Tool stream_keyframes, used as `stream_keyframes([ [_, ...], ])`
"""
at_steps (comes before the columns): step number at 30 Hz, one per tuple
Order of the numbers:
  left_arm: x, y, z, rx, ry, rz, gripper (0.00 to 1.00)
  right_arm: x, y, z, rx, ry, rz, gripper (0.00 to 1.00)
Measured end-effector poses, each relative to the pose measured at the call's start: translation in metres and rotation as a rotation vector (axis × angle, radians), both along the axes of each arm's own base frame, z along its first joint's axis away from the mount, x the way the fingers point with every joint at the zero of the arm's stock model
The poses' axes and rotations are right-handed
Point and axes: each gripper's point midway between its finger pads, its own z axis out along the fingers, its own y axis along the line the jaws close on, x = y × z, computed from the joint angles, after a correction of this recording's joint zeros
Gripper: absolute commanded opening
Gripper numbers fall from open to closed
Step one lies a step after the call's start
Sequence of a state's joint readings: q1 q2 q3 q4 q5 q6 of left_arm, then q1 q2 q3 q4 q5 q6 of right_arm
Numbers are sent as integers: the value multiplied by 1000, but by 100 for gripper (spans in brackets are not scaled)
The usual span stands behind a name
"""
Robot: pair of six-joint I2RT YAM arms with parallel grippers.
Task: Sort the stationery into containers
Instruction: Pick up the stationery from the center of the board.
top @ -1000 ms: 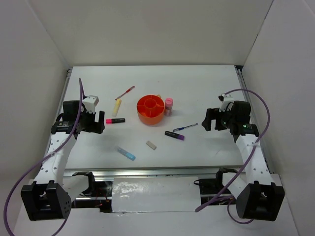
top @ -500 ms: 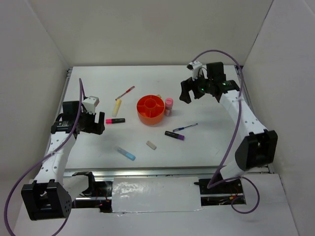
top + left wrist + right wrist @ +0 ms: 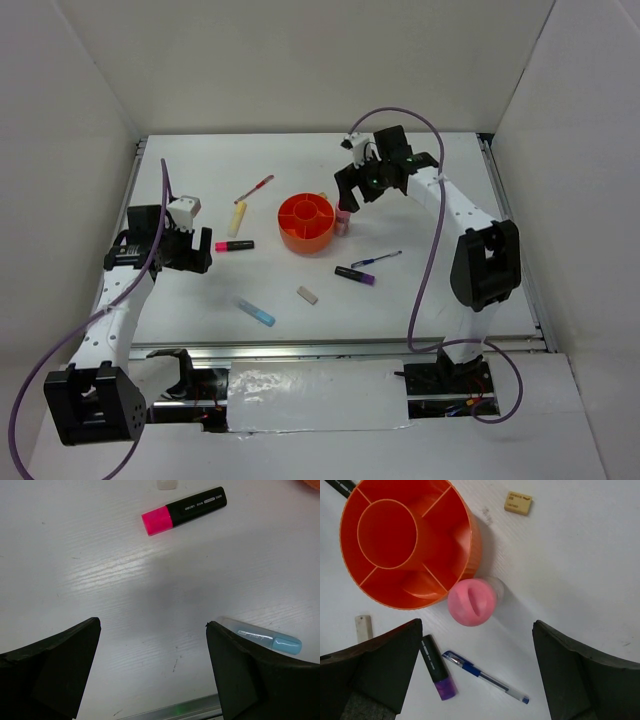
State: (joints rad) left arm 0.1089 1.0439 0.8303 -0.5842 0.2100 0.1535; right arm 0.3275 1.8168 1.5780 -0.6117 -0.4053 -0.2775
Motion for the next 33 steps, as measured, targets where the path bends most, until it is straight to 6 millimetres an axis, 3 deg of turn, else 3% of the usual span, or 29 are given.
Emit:
stream_keyframes([
  [11,0,0,-3,-1,12,1,99,4,7,-26,-21,38,8,91],
  [14,0,0,-4,0,15,2,99,4,9,-32,-33,46,6,84],
  [33,0,1,-8,-1,31,2,99,9,16,-41,-35,41,19,60],
])
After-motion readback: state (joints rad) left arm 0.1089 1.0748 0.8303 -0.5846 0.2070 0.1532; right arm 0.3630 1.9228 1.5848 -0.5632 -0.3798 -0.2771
